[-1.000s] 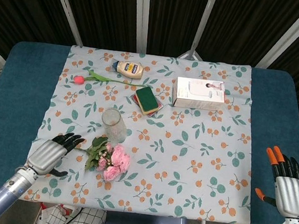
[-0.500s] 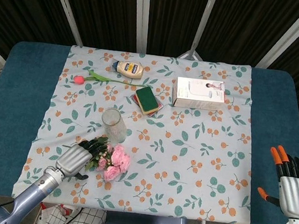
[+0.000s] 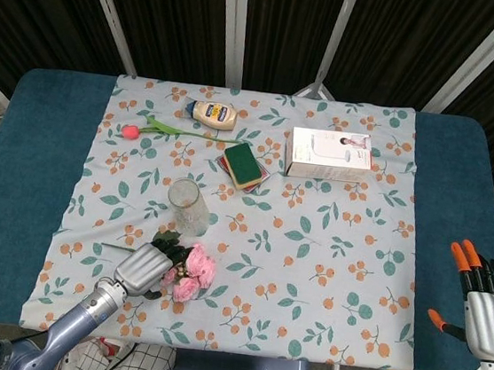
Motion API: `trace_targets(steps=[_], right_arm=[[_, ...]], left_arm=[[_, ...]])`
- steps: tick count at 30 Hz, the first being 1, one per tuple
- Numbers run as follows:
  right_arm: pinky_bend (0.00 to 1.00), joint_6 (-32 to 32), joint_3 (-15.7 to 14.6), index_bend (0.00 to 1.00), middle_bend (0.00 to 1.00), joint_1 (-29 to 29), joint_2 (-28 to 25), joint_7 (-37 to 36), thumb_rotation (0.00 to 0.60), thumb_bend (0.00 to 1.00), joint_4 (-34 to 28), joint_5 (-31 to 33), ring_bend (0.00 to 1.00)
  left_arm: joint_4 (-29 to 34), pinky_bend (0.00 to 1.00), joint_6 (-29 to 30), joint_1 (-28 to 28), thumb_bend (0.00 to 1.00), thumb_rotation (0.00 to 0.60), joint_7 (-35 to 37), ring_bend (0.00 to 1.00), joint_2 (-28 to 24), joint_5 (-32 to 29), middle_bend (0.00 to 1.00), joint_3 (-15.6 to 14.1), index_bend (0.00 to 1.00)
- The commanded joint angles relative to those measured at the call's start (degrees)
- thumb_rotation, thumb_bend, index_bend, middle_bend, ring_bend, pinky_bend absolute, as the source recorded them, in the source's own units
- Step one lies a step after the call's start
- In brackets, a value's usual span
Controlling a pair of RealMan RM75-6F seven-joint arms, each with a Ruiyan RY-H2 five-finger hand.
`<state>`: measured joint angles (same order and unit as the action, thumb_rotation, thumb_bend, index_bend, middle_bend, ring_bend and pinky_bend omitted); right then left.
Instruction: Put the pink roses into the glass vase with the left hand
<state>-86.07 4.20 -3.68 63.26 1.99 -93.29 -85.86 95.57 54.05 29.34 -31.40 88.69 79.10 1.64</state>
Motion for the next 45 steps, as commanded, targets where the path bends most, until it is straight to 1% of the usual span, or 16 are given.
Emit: trace_targets(steps=[1, 3, 7, 11, 13, 15, 17, 20, 22, 25, 27, 32, 37, 41, 42, 45], right_arm=[[0.0, -0.1, 0.0, 0.0, 0.0, 0.1, 0.0, -0.2, 0.6, 0.07, 0.1, -0.1, 0.08], [0.0, -0.1, -0.1, 0.0, 0.0, 0.1, 0.0, -0.2, 0.6, 0.07, 0.1, -0.2, 0.08], [0.0, -0.1, -0.1, 0.0, 0.0, 0.0, 0.0, -0.3, 0.6, 0.07, 0.1, -0.2, 0.08], [0.0, 0.1, -0.1, 0.0, 0.0, 0.0, 0.1, -0.3, 0.6, 0.07, 0.1, -0.2, 0.08], [0.0, 0.3, -0.2, 0.0, 0.0, 0.0, 0.1, -0.4, 0.6, 0.07, 0.1, -0.2, 0.08], [0.0, 0.4, -0.2, 0.0, 0.0, -0.1, 0.0, -0.5, 0.6, 0.07, 0.1, -0.2, 0.08], [0.0, 0.6, -0.3, 0.0, 0.0, -0.1, 0.0, -0.7, 0.6, 0.07, 0.1, -0.2, 0.08], [0.0, 0.7, -0.3, 0.0, 0.0, -0.2, 0.0, -0.8, 0.6, 0.07, 0.0, -0.2, 0.08], [0.0, 0.8, -0.3, 0.0, 0.0, -0.2, 0.0, -1.1, 0.6, 0.07, 0.0, -0.1, 0.08], [0.0, 1.1, -0.4, 0.0, 0.0, -0.3, -0.1, -1.3, 0.6, 0.07, 0.1, -0.1, 0.08], [0.0, 1.3, -0.5, 0.0, 0.0, -0.3, -0.2, -1.9, 0.6, 0.07, 0.0, -0.2, 0.08], [0.0, 1.4, -0.5, 0.0, 0.0, -0.4, -0.5, -2.7, 0.6, 0.07, 0.0, -0.3, 0.08], [0.0, 1.5, -0.6, 0.0, 0.0, -0.4, -0.5, -2.7, 0.6, 0.07, 0.1, -0.4, 0.08], [0.0, 1.7, -0.7, 0.0, 0.0, -0.5, -0.4, -2.6, 0.6, 0.07, 0.0, -0.4, 0.08], [0.0, 1.8, -0.7, 0.0, 0.0, -0.5, -0.4, -2.4, 0.6, 0.07, 0.1, -0.3, 0.08], [0.0, 1.9, -0.7, 0.0, 0.0, -0.6, -0.2, -2.2, 0.6, 0.07, 0.0, -0.3, 0.08]], left_arm=[[0.0, 0.38, 0.9, 0.1, 0.19, 0.6, -0.6, 0.25, 0.5, 0.5, 0.33, -0.3, 0.2], [0.0, 0.4, 1.4, 0.1, 0.23, 0.6, -0.9, 0.27, 0.7, 0.8, 0.36, -0.3, 0.24], [-0.1, 0.43, 1.7, 0.4, 0.26, 0.6, -2.9, 0.3, 1.0, 0.0, 0.4, -0.3, 0.29], [0.2, 0.44, 2.3, 0.5, 0.27, 0.6, -3.9, 0.31, 1.2, -0.6, 0.41, -0.3, 0.31], [-0.1, 0.44, 2.6, 0.6, 0.27, 0.6, -4.8, 0.31, 1.4, -0.9, 0.4, -0.4, 0.3], [-0.2, 0.43, 2.7, 0.6, 0.27, 0.6, -5.8, 0.3, 1.5, -1.3, 0.36, -0.4, 0.29], [-0.4, 0.42, 2.9, 0.7, 0.27, 0.6, -6.9, 0.3, 1.8, -1.8, 0.35, -0.5, 0.28], [-0.1, 0.47, 2.8, 0.9, 0.3, 0.6, -7.1, 0.33, 1.9, -2.0, 0.4, -0.8, 0.31], [0.3, 0.54, 2.7, 1.2, 0.38, 0.6, -7.0, 0.39, 1.8, -2.0, 0.47, -0.9, 0.36], [-0.1, 0.58, 4.0, 1.3, 0.44, 0.6, -7.1, 0.44, 2.2, -0.4, 0.53, -1.0, 0.42], [-0.5, 0.59, 4.5, 1.2, 0.47, 0.6, -7.0, 0.45, 2.4, 0.0, 0.54, -1.2, 0.44], [-1.2, 0.59, 4.8, 1.1, 0.48, 0.6, -6.8, 0.46, 2.8, -0.2, 0.54, -1.4, 0.44], [-1.5, 0.59, 7.2, 1.0, 0.48, 0.6, -0.1, 0.46, 3.0, 4.0, 0.52, -1.3, 0.44], [-2.3, 0.59, 11.3, 0.9, 0.46, 0.6, 9.1, 0.46, 3.1, 10.0, 0.52, -1.1, 0.44], [-2.6, 0.59, 13.6, 0.7, 0.46, 0.6, 12.8, 0.46, 3.1, 12.3, 0.52, -0.9, 0.44], [-3.7, 0.59, 18.4, 0.3, 0.45, 0.6, 20.3, 0.46, 3.2, 16.5, 0.52, -0.7, 0.44]])
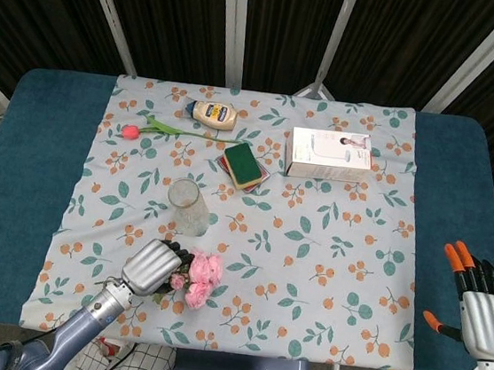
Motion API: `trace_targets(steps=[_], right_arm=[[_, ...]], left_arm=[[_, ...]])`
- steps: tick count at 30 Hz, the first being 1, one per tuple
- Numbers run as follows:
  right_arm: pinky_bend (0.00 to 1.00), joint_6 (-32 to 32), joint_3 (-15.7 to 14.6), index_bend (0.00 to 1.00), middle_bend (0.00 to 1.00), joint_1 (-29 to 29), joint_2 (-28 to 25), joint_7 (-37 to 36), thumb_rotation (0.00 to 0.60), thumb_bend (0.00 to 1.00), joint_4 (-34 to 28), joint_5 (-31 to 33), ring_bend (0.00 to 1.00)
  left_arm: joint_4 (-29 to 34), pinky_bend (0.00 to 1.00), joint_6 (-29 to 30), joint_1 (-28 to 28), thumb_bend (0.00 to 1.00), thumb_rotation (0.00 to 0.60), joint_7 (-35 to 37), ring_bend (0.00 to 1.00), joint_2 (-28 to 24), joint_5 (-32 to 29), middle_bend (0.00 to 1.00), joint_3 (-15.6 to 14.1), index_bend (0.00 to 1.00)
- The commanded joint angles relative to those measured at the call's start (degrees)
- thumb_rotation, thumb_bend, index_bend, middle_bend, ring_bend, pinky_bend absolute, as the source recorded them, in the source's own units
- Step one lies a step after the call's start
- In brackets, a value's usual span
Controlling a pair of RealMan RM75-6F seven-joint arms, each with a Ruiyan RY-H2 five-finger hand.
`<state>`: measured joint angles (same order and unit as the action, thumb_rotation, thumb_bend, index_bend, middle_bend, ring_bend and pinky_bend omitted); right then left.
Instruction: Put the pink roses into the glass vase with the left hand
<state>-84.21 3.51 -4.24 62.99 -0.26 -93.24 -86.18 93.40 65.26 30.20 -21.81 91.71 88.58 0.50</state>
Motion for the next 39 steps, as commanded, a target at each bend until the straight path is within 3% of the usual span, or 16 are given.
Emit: trace_targets(steps=[1, 9, 16, 23, 28, 39], right_arm=[[0.0, 0.0, -0.1, 0.0, 0.0, 0.0, 0.1, 0.2, 0.6, 0.07, 0.0, 0.0, 0.08], [0.0, 0.2, -0.1, 0.0, 0.0, -0.1, 0.4, 1.1, 0.6, 0.07, -0.1, 0.2, 0.08], [0.0, 0.6, 0.2, 0.0, 0.0, -0.2, 0.9, 2.3, 0.6, 0.07, 0.1, 1.1, 0.08], [0.0, 1.6, 0.7, 0.0, 0.0, -0.6, 1.6, 2.7, 0.6, 0.07, 1.0, 2.8, 0.08], [0.0, 2.9, 1.1, 0.0, 0.0, -1.1, 2.5, 3.2, 0.6, 0.07, 2.2, 4.3, 0.08], [0.0, 6.7, 2.1, 0.0, 0.0, -2.4, 4.5, 4.2, 0.6, 0.07, 5.2, 8.6, 0.08]], left_arm=[[-1.9, 0.59, 9.5, -0.9, 0.45, 0.6, 14.1, 0.46, 0.2, 8.3, 0.52, 0.8, 0.44], [-2.0, 0.59, 15.8, 0.0, 0.44, 0.6, 28.7, 0.46, -0.4, 11.0, 0.52, 4.1, 0.44], [2.6, 0.59, 14.0, 4.4, 0.43, 0.6, 41.8, 0.46, -2.0, 9.0, 0.51, 9.5, 0.45], [7.8, 0.59, 8.7, 8.7, 0.43, 0.6, 48.6, 0.46, -5.2, 2.3, 0.51, 16.6, 0.45], [8.1, 0.59, 4.5, 11.9, 0.43, 0.6, 50.2, 0.46, -6.6, -1.4, 0.52, 20.3, 0.45], [-1.4, 0.59, 1.3, 17.3, 0.43, 0.6, 54.1, 0.44, -4.4, -7.5, 0.5, 26.4, 0.45]])
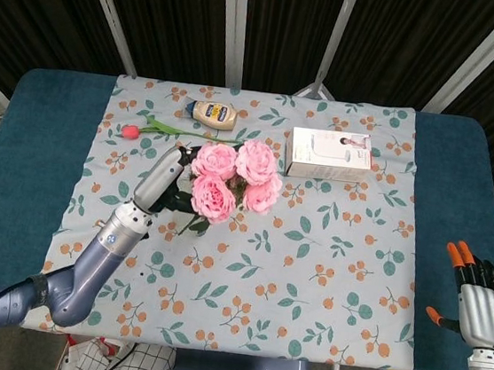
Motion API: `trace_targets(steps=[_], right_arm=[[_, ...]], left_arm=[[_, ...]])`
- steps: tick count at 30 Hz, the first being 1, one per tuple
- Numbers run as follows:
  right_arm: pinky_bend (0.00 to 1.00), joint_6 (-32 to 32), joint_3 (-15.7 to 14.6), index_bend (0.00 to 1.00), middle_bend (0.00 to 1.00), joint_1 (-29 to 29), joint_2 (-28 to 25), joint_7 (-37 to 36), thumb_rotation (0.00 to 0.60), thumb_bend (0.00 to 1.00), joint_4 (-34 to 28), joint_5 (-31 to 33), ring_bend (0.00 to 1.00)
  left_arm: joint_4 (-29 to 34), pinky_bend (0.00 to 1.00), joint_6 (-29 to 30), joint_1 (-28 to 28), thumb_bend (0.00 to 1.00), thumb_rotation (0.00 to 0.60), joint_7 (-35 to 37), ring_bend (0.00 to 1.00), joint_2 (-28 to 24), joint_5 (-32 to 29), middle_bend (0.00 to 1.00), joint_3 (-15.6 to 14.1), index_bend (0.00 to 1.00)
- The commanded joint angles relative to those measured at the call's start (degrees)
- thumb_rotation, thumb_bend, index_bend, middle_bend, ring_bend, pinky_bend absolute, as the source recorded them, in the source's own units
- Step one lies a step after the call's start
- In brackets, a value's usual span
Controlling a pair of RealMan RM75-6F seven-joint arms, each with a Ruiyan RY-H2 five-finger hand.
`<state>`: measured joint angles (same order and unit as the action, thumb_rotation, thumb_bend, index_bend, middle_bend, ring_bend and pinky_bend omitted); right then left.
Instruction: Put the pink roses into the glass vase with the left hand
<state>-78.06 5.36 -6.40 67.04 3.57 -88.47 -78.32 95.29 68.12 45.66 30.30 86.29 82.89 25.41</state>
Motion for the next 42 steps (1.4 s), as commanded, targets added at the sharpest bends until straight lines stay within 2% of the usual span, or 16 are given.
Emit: trace_targets(steps=[1, 6, 12, 21, 26, 32, 42], right_arm=[[0.0, 1.0, 0.4, 0.0, 0.0, -0.3, 0.5, 0.3, 0.6, 0.07, 0.9, 1.4, 0.08], [0.0, 1.3, 0.9, 0.0, 0.0, -0.4, 0.8, 0.0, 0.6, 0.07, 1.9, 2.4, 0.08], [0.0, 1.4, 1.2, 0.0, 0.0, -0.4, 1.2, -0.1, 0.6, 0.07, 2.8, 3.3, 0.08], [0.0, 3.1, 1.4, 0.0, 0.0, -1.0, 1.9, 0.1, 0.6, 0.07, 4.2, 4.7, 0.08], [0.0, 3.2, 1.6, 0.0, 0.0, -1.1, 2.0, -0.2, 0.6, 0.07, 4.3, 5.0, 0.08], [0.0, 3.3, 1.6, 0.0, 0.0, -1.1, 2.1, -0.5, 0.6, 0.07, 4.3, 5.0, 0.08], [0.0, 3.6, 1.4, 0.0, 0.0, -1.0, 1.4, -2.8, 0.6, 0.07, 3.1, 4.5, 0.08]], left_arm=[[-5.1, 0.59, -2.1, 2.7, 0.43, 0.6, 2.7, 0.44, 1.2, -2.1, 0.5, 2.1, 0.45], [-10.3, 0.59, -3.7, 5.0, 0.42, 0.6, 4.9, 0.44, 1.7, -2.5, 0.5, 2.9, 0.45], [-11.5, 0.59, -6.4, 7.7, 0.42, 0.6, 10.2, 0.44, 1.9, -5.4, 0.5, 5.8, 0.45], [-11.3, 0.59, -7.2, 9.8, 0.42, 0.6, 5.9, 0.44, 0.2, -7.9, 0.5, 7.6, 0.45], [-11.1, 0.59, -6.0, 9.3, 0.42, 0.6, 2.6, 0.44, -0.4, -8.2, 0.5, 6.5, 0.45], [-10.1, 0.59, -4.8, 8.1, 0.42, 0.6, 2.5, 0.44, -1.5, -6.7, 0.49, 4.7, 0.45], [-10.7, 0.59, -1.3, 5.4, 0.42, 0.6, 7.7, 0.44, -1.4, -2.3, 0.49, 0.4, 0.45]])
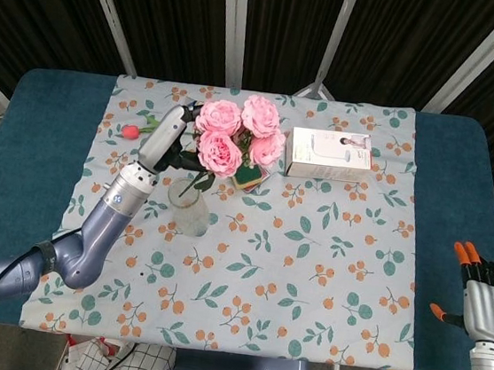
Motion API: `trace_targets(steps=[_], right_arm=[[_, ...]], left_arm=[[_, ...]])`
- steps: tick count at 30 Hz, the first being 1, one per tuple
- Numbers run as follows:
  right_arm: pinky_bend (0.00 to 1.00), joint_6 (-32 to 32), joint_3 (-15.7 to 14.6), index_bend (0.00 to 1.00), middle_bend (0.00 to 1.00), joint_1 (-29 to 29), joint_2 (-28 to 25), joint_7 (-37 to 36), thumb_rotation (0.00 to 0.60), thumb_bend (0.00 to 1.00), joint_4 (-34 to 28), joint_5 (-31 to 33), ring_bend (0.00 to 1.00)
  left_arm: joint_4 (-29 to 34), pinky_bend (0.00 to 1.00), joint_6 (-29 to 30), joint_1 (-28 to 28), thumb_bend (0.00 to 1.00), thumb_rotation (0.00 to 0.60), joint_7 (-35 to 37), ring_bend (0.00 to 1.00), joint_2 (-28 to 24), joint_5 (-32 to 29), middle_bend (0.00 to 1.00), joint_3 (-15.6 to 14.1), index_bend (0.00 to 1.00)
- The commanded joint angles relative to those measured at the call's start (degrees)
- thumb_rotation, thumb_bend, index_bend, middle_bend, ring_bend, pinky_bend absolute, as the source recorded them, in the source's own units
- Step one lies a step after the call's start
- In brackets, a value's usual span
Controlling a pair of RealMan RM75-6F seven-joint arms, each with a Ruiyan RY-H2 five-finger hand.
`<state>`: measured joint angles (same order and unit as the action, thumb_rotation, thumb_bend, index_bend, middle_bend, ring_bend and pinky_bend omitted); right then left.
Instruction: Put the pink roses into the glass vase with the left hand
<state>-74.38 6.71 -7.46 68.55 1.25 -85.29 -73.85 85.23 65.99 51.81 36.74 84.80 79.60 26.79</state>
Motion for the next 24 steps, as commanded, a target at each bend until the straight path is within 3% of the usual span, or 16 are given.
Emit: trace_targets(steps=[1, 10, 18, 24], right_arm=[[0.0, -0.1, 0.1, 0.0, 0.0, 0.1, -0.2, -0.7, 0.6, 0.07, -0.1, 0.0, 0.08], [0.0, -0.7, 0.3, 0.0, 0.0, 0.4, -0.4, -1.8, 0.6, 0.07, 0.2, -0.1, 0.08], [0.0, -0.7, 0.4, 0.0, 0.0, 0.3, -0.2, -2.4, 0.6, 0.07, 0.4, -0.2, 0.08], [0.0, -1.2, 0.2, 0.0, 0.0, 0.4, -0.2, -2.5, 0.6, 0.07, 0.3, -0.7, 0.08]], left_arm=[[-0.9, 0.59, 1.1, -0.9, 0.42, 0.6, 1.7, 0.44, 0.1, 1.3, 0.49, -1.3, 0.45], [-3.6, 0.59, 3.3, -2.2, 0.42, 0.6, 6.5, 0.44, 1.2, 3.5, 0.49, -4.1, 0.45], [-5.6, 0.59, 3.4, -1.7, 0.4, 0.6, 9.0, 0.43, 2.4, 3.7, 0.49, -4.6, 0.45], [-7.1, 0.59, 4.7, -3.1, 0.4, 0.6, 10.8, 0.41, 3.3, 4.8, 0.48, -7.0, 0.44]])
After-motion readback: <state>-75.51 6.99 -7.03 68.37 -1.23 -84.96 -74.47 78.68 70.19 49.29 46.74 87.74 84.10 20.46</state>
